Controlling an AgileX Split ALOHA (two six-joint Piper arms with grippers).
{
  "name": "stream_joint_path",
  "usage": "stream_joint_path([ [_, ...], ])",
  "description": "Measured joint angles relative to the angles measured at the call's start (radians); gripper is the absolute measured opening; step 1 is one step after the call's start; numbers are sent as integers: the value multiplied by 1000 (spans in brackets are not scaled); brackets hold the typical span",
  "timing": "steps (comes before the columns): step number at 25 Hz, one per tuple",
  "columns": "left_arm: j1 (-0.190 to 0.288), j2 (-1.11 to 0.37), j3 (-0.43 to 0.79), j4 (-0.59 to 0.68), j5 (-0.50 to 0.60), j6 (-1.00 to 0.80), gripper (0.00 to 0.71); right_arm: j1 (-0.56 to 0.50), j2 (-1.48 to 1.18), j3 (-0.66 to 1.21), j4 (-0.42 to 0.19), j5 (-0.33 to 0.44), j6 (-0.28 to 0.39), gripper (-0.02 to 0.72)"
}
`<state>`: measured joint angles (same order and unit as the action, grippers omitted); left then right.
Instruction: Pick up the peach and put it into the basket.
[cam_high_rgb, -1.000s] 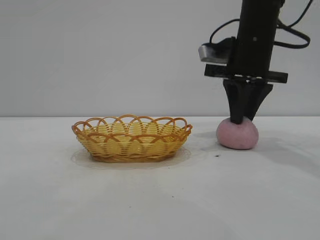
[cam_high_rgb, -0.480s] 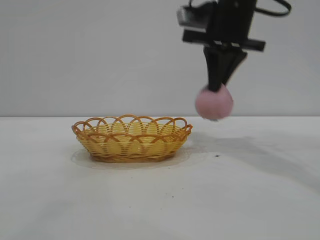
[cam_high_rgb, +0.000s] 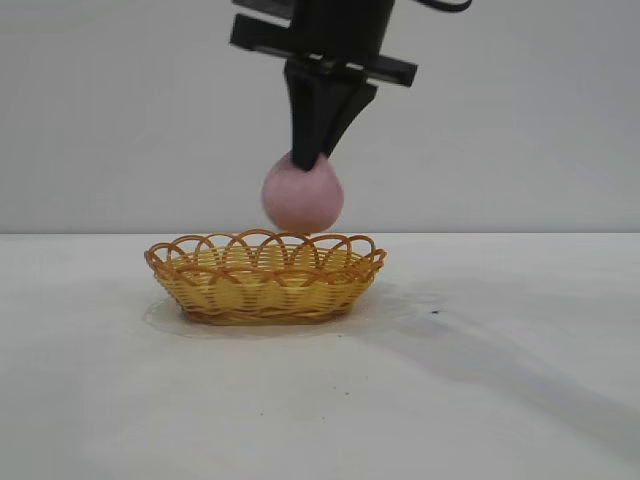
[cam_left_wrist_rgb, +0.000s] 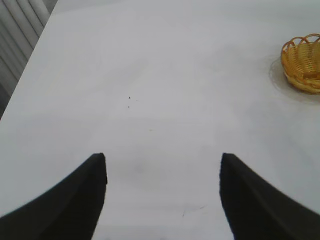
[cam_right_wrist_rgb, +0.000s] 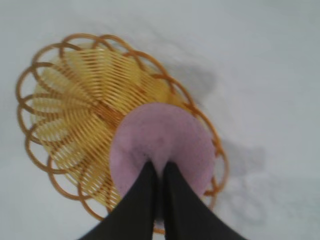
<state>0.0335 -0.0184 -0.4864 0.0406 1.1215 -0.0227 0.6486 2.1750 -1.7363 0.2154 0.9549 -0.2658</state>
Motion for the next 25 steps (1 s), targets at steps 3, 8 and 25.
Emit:
stream_joint_path([
  [3,0,0,0,0,0,0,421,2,4,0,2,-4,5,97],
  [8,0,0,0,0,0,0,421,2,-28,0,-76,-9,88,359],
  [25,0,0,0,0,0,0,421,-439,-140,107,-349,221,434,389],
])
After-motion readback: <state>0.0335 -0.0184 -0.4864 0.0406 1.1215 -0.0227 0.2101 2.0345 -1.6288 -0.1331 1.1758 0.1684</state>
